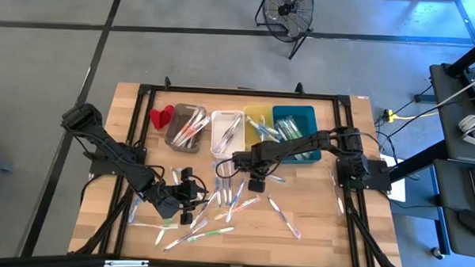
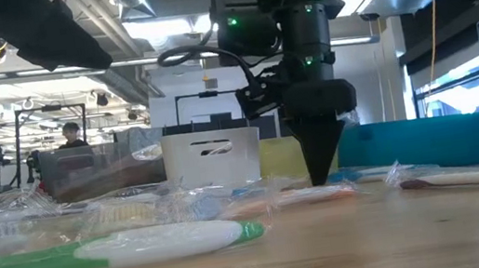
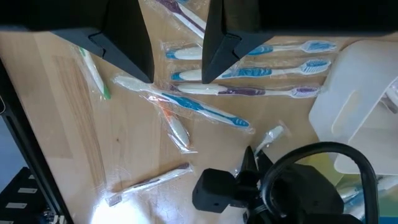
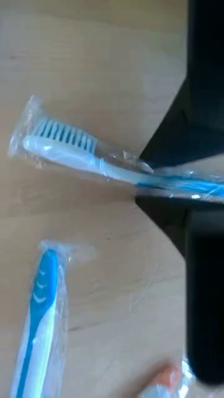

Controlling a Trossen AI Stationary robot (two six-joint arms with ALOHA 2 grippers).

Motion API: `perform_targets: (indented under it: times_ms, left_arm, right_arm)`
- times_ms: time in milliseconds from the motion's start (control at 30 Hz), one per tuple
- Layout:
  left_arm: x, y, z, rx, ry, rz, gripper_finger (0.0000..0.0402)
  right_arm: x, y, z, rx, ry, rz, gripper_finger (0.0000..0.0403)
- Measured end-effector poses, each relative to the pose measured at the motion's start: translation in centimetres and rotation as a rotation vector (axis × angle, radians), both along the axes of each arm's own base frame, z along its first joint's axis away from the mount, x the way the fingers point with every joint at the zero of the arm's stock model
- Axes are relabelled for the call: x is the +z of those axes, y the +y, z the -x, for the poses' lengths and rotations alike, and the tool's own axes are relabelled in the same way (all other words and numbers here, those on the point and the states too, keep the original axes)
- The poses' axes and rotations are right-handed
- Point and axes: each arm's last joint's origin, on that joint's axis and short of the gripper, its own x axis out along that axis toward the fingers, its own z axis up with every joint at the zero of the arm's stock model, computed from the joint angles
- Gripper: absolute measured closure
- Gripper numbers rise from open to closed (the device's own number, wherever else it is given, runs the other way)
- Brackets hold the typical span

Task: Pick & Place Toothbrushes
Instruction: Put the blue toothbrush into the yellow bin

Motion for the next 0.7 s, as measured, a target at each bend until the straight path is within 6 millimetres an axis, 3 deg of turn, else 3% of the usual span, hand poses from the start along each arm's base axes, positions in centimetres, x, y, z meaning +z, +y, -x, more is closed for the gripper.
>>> perform_targets:
  times_ms: [133, 300, 700]
  left_arm:
    - [0.0, 0.0, 0.0, 0.0, 0.0, 0.0, 0.0272]
    - [0.0, 0.0, 0.0, 0.0, 0.0, 0.0, 0.0272]
    - [0.0, 0.0, 0.0, 0.0, 0.0, 0.0, 0.0272]
  right_arm:
    - [0.2, 0.0, -0.2, 0.024, 0.003, -0.005, 0.0387]
    - [0.9, 0.1, -0.7, 0.023, 0.004, 0.001, 0.0373]
    - [3.8, 2.2, -1.1, 0.012, 0.052, 0.05, 0.0391]
